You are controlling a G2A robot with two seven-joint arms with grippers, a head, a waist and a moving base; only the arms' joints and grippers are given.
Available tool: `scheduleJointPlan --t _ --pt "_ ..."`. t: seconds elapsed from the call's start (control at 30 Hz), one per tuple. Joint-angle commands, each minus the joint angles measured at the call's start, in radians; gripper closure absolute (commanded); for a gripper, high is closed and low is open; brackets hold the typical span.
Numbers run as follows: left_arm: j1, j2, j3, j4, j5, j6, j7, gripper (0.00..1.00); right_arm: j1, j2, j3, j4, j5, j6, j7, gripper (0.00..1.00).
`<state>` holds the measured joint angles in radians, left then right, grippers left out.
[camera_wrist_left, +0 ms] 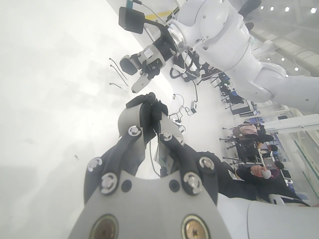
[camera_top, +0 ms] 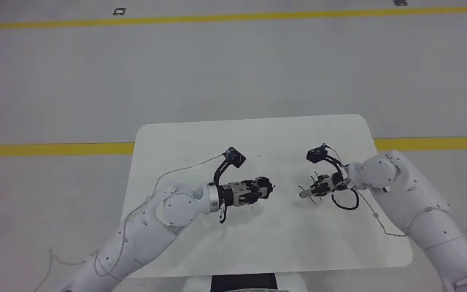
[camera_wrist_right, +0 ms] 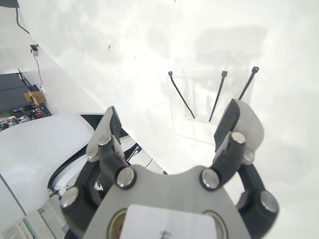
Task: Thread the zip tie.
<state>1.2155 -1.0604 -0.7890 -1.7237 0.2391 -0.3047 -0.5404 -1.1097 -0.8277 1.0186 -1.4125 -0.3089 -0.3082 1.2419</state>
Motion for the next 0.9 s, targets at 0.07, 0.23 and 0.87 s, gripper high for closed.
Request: scheduleJointPlan --t 0.07,0.23,0.87 --pt "0.000 0.000 0.000 0.000 0.000 0.000 0.000 1.00 0.000 0.000 0.000 0.000 0.000 0.000 0.001 0.00" --pt "0.000 0.000 0.000 0.000 0.000 0.000 0.000 1.00 -0.017 0.001 0.001 -0.009 -0.028 0.000 -0.044 0.00" --pt "0.000 0.000 0.000 0.000 0.000 0.000 0.000 1.00 -0.041 0.008 0.016 -0.029 -0.060 0.015 -0.057 0.60"
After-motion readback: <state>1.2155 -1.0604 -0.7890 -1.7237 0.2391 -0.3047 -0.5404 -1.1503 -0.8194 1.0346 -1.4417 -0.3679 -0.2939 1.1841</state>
